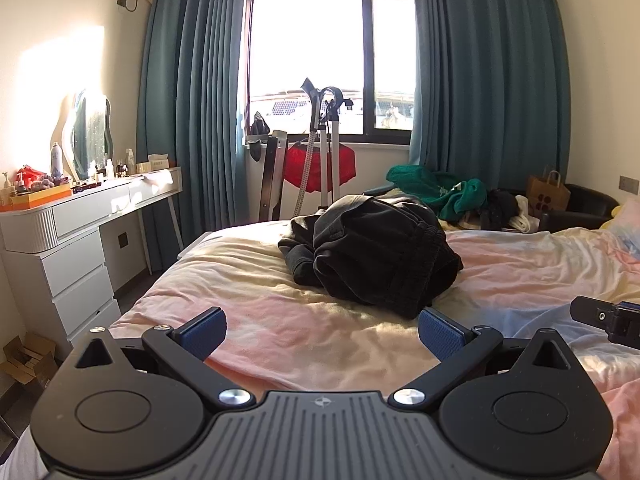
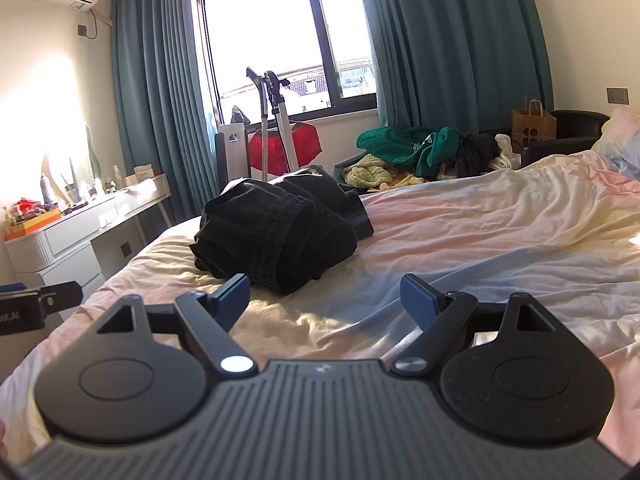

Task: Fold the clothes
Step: 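Move both grippers toward the black sweatpants on the bed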

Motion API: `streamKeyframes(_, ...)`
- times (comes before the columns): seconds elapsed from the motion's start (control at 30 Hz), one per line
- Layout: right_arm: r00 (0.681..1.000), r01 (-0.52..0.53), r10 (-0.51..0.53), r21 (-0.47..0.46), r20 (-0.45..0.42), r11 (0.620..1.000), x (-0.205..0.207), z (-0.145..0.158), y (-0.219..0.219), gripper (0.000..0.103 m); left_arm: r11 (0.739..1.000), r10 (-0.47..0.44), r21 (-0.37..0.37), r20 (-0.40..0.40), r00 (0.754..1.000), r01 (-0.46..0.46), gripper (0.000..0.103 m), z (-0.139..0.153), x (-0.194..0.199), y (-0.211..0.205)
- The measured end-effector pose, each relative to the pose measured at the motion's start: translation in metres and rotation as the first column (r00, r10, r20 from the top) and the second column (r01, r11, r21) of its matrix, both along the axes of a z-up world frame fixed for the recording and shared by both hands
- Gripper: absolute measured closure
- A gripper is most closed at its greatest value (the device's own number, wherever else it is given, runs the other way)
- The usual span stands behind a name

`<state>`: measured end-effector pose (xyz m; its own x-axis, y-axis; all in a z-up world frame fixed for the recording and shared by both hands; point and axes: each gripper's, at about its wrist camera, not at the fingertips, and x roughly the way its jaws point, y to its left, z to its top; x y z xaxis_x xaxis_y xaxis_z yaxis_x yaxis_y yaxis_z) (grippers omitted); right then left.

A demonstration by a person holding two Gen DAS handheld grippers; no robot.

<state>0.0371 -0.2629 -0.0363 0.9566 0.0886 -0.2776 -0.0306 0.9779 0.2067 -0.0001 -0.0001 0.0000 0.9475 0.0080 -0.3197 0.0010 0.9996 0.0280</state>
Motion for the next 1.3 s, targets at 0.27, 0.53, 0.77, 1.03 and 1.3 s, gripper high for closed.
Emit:
streamKeyframes(0.27,1.000,-0.009,0.009,0.003,-0.001,1.000,0.001,0.001,-0.001,0.019,1.000,-0.005,0.001,0.005,1.000,0.005,0.000,0.000,-0.003,-0.002)
streamKeyframes(0.53,1.000,-0.018,0.019,-0.029,0.006,0.999,0.023,0.029,0.022,0.019,1.000,0.011,0.009,-0.004,1.000,-0.010,0.000,0.000,0.003,0.003)
streamKeyframes(0.77,0.998,-0.019,0.022,-0.050,0.054,0.999,0.042,0.047,0.020,0.019,1.000,0.017,0.018,0.008,1.000,-0.017,0.000,-0.001,0.002,0.005)
streamKeyframes(1.03,1.000,-0.004,0.004,-0.007,-0.019,1.000,0.029,0.009,0.008,0.019,1.000,0.019,0.024,-0.026,0.999,-0.019,0.000,-0.012,0.011,0.002)
streamKeyframes(1.3,1.000,-0.020,0.021,0.027,-0.008,0.999,0.033,0.008,0.008,0.019,0.998,0.013,0.056,-0.007,1.000,-0.013,0.000,-0.024,0.018,-0.005)
